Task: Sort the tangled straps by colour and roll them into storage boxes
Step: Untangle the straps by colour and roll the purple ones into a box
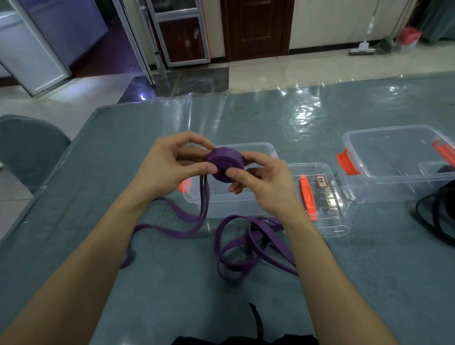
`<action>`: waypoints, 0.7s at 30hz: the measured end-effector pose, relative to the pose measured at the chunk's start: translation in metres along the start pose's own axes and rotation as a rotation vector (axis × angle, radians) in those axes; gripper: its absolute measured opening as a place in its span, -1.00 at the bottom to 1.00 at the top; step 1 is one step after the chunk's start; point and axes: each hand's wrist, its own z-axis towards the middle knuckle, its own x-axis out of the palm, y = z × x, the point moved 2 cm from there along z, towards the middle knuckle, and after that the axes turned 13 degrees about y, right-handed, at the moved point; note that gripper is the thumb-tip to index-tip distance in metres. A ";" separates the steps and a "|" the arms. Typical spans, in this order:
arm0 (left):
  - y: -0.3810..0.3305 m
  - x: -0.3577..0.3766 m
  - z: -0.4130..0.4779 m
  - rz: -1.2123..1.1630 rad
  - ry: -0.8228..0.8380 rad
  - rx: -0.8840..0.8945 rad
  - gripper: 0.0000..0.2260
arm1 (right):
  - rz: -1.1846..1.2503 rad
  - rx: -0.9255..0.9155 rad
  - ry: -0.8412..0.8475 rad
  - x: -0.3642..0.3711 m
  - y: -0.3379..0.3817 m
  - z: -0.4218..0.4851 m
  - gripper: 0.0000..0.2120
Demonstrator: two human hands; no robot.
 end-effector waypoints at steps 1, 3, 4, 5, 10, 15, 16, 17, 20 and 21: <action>0.004 0.002 -0.001 -0.040 -0.002 -0.003 -0.65 | 0.034 -0.007 -0.008 0.000 0.000 0.000 -0.75; 0.011 0.005 -0.001 -0.087 -0.004 -0.010 -0.64 | 0.098 -0.018 -0.023 0.000 -0.001 -0.001 -0.74; 0.014 0.006 -0.001 -0.106 -0.007 -0.016 -0.63 | 0.127 -0.021 -0.034 0.000 -0.002 -0.001 -0.73; 0.016 0.008 0.000 -0.128 -0.010 -0.022 -0.63 | 0.159 -0.022 -0.047 0.001 -0.003 -0.001 -0.72; 0.015 0.010 -0.001 -0.158 -0.024 -0.043 -0.65 | 0.265 0.009 -0.009 0.010 -0.011 -0.002 -0.68; 0.000 -0.008 0.002 0.357 0.190 -0.138 -0.73 | -0.239 0.177 0.150 -0.008 -0.008 -0.004 -0.38; -0.005 -0.009 0.005 0.488 0.247 -0.141 -0.74 | -0.325 0.194 0.174 -0.006 -0.006 -0.003 -0.40; -0.010 -0.009 0.008 0.596 0.298 -0.138 -0.75 | -0.391 0.198 0.201 -0.002 -0.005 -0.002 -0.51; -0.023 -0.010 0.015 0.740 0.369 -0.121 -0.76 | -0.401 0.146 0.199 0.010 -0.007 -0.002 -0.77; -0.024 -0.011 0.016 0.711 0.362 -0.114 -0.75 | -0.326 0.118 0.176 0.010 -0.007 -0.003 -0.78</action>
